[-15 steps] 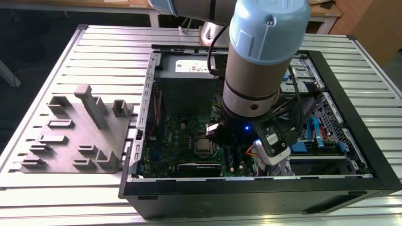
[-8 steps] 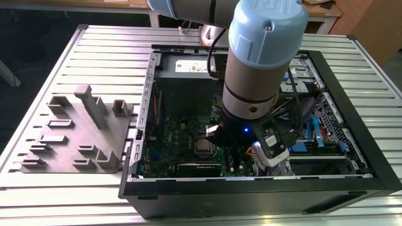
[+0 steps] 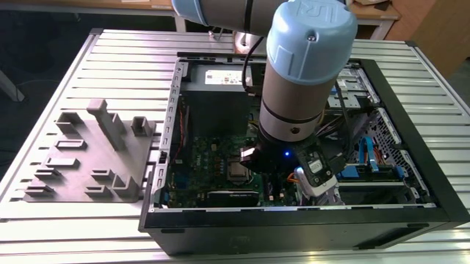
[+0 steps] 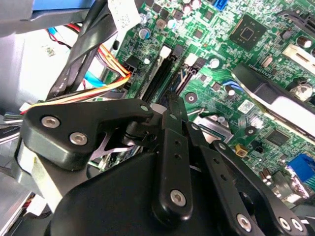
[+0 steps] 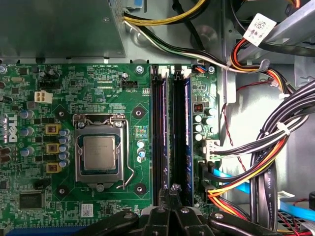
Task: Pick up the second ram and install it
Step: 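Press down the second ram until it locks into place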
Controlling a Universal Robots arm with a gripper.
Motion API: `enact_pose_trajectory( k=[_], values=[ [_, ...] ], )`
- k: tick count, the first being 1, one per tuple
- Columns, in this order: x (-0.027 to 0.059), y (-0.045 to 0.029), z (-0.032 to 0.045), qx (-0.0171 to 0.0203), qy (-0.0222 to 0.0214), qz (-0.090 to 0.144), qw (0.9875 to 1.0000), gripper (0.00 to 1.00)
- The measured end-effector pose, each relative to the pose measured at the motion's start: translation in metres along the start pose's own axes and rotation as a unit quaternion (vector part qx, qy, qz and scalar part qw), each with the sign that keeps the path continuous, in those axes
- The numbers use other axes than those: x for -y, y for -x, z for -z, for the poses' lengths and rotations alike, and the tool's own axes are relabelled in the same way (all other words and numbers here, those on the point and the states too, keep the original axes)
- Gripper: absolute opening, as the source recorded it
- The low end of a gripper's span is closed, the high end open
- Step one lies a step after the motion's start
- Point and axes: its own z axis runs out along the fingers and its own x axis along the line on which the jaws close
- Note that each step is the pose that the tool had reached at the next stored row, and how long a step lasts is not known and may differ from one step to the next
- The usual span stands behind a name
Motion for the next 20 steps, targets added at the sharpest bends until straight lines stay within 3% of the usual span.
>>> enact_pose_trajectory(
  k=[20],
  values=[
    [0.0001, -0.0002, -0.0041, 0.0001, 0.0001, 0.0, 1.0, 0.07]
  ],
)
